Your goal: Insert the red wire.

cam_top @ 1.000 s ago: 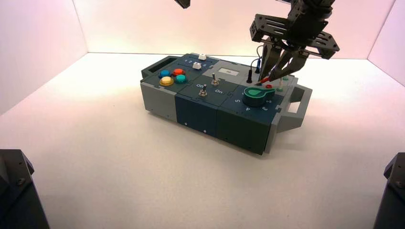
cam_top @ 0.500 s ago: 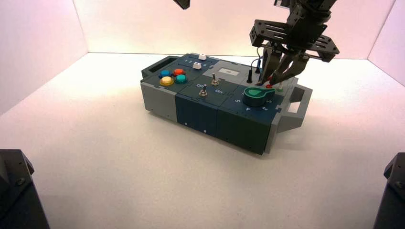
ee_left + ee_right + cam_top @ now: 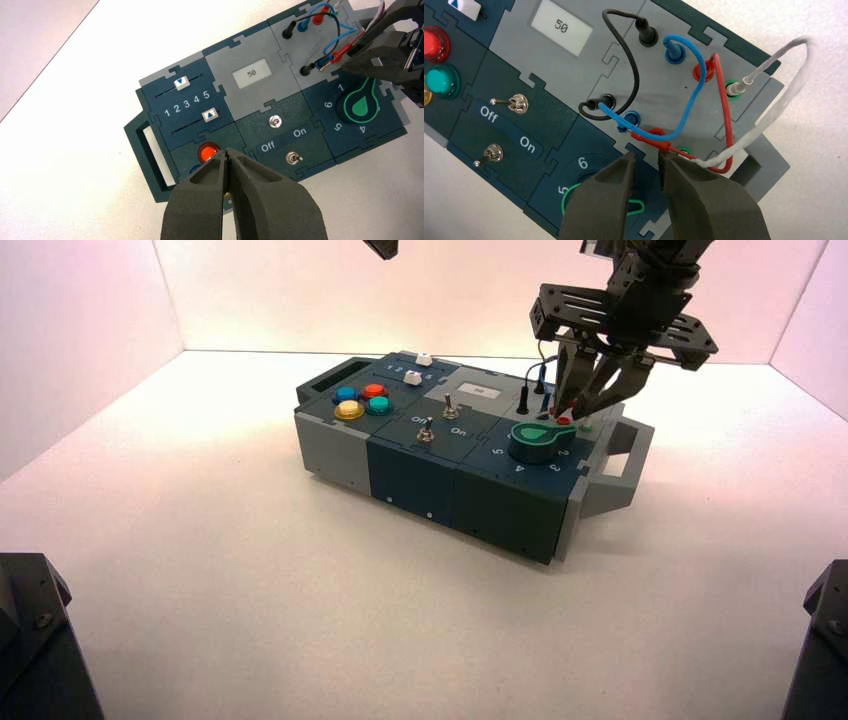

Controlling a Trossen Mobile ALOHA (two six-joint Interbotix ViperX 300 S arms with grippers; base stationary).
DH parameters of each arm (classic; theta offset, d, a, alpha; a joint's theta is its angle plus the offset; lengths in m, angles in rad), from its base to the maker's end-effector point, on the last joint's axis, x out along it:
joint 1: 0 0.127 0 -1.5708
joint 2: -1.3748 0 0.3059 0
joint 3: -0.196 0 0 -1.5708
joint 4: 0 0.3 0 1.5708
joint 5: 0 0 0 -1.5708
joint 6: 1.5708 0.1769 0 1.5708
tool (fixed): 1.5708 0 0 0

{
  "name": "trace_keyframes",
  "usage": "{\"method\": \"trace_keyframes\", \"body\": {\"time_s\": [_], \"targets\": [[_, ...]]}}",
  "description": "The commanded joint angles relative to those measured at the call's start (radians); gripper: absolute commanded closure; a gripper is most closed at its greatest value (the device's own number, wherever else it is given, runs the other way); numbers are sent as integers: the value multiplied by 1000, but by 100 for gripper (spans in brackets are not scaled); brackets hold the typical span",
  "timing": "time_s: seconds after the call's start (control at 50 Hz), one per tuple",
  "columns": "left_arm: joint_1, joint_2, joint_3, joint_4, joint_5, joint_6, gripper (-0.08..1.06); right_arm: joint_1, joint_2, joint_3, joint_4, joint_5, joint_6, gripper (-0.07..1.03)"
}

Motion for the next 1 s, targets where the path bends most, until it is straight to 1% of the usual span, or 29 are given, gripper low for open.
{"method": "trace_keyframes", "body": {"time_s": [0.02,0.42,1.0], "targets": [[-3,-14,-11,0,-5,2,101,-23,2,-15,-8,-20,0,69],[-5,-17,-11,0,-5,2,101,-23,58,-35,-12,-38,0,69],[-6,-6,-12,0,-6,2,101,-23,55,-80,-32,-29,0,69]]}}
